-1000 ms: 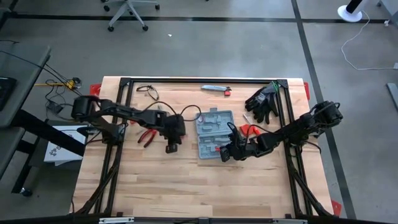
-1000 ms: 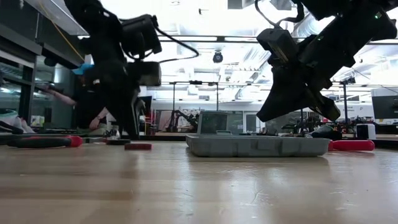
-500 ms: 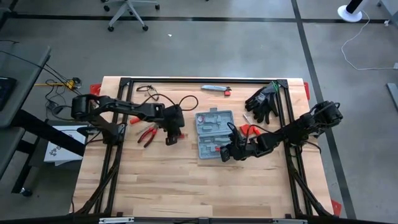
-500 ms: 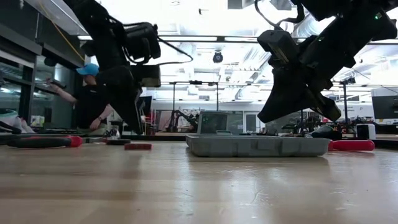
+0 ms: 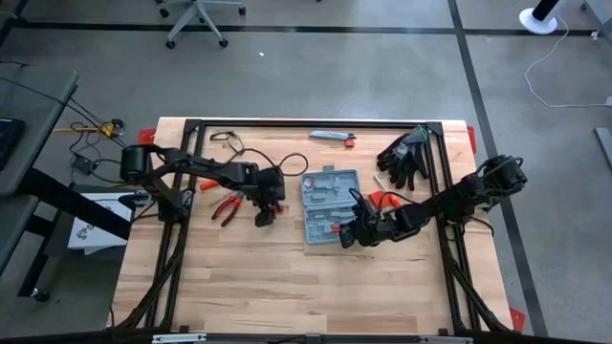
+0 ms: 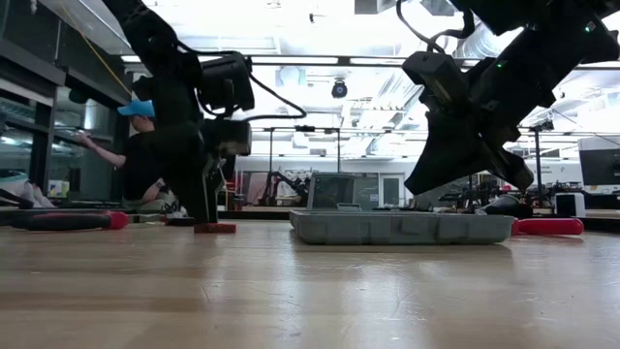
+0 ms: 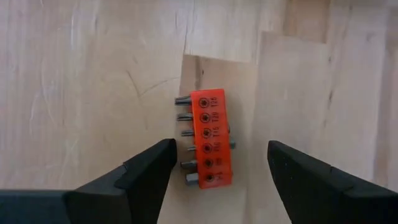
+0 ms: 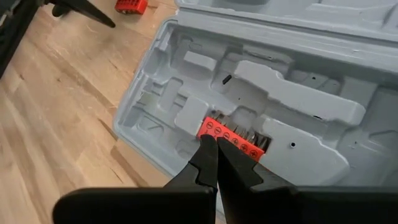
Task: Prefit tool cases
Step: Put the orange terminal block into the gray prefit tool case
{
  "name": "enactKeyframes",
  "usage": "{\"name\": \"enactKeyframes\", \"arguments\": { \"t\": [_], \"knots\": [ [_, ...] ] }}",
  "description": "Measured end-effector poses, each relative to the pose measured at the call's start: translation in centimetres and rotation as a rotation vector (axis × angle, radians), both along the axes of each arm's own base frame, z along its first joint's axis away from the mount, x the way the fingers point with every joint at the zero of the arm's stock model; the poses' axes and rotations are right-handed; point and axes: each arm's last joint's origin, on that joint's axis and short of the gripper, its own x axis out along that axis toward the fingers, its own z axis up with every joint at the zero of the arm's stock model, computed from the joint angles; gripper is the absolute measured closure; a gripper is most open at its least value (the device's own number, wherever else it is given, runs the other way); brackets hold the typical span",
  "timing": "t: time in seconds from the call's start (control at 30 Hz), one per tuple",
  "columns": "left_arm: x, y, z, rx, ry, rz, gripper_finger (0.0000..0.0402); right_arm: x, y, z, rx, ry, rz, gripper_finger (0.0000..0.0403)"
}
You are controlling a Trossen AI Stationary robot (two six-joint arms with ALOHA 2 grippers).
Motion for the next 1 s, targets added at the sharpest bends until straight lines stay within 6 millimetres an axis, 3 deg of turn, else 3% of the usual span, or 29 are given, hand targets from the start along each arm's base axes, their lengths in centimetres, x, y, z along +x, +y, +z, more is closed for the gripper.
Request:
{"name": "enactKeyframes", "arguments": {
  "t": [0.37, 0.5, 0.77, 1.0],
  "knots": [
    [0.31, -0.66, -1.19, 0.096, 0.057, 0.024, 0.0154, 0.13, -0.51, -0.01, 0.000, 0.002, -0.018, 0.0403],
    [0.28, -0.60, -1.24, 0.106, 0.059, 0.030, 0.0191, 0.13, -0.50, -0.01, -0.003, 0.003, -0.015, 0.0403],
    [0.25, -0.42, -1.27, 0.116, 0.062, 0.040, 0.0322, 0.13, -0.51, -0.01, 0.000, 0.002, -0.018, 0.0403],
    [0.22, -0.43, -1.29, 0.103, 0.062, 0.034, 0.0324, 0.13, -0.51, -0.01, -0.001, 0.003, -0.018, 0.0403]
  ]
}}
